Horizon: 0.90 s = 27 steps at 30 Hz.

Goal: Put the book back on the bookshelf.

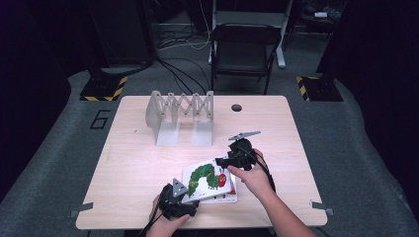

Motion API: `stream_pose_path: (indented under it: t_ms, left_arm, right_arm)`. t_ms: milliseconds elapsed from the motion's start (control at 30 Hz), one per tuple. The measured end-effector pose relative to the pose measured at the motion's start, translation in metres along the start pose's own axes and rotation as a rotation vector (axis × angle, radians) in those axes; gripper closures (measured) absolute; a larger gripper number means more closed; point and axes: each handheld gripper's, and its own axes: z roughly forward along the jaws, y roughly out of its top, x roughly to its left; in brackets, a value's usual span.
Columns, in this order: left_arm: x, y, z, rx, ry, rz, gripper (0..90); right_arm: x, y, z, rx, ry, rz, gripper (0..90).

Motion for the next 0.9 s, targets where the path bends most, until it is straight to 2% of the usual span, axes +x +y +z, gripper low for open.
stream_pose_path:
  t_ms: [67, 200, 233, 367, 467, 700, 767, 833, 900]
  left_arm:
    - [-0.001, 0.0, 0.0, -0.007, 0.004, -0.002, 17.5]
    - [-0.003, 0.0, -0.001, -0.019, 0.02, 0.02, 15.3]
    - [-0.003, 0.0, -0.001, -0.019, 0.021, 0.019, 15.0]
    - [-0.004, -0.001, 0.0, -0.033, 0.025, 0.005, 15.1]
    - [-0.006, -0.002, 0.0, -0.036, 0.035, 0.002, 15.0]
    - [-0.005, -0.003, 0.0, -0.043, 0.034, 0.005, 15.1]
    - [-0.006, -0.003, 0.0, -0.045, 0.038, 0.009, 14.9]
    - [-0.007, -0.004, 0.001, -0.059, 0.039, -0.003, 14.9]
    - [-0.007, -0.004, 0.001, -0.062, 0.043, 0.002, 14.9]
  right_arm:
    - [-0.001, 0.001, 0.0, -0.003, -0.002, -0.022, 40.1]
    - [0.002, 0.002, 0.001, 0.012, 0.006, -0.013, 40.2]
    - [0.003, 0.002, 0.0, 0.023, 0.006, -0.005, 40.3]
    - [0.003, 0.005, 0.001, 0.033, 0.001, -0.028, 40.8]
    - [0.005, 0.007, 0.001, 0.052, -0.006, -0.017, 40.7]
    - [0.005, 0.015, 0.0, 0.147, 0.002, -0.003, 41.6]
    - [0.005, 0.016, -0.001, 0.151, 0.013, -0.013, 42.1]
    - [0.005, 0.02, -0.001, 0.171, 0.017, -0.002, 42.1]
    - [0.003, 0.02, 0.001, 0.187, 0.012, 0.004, 42.1]
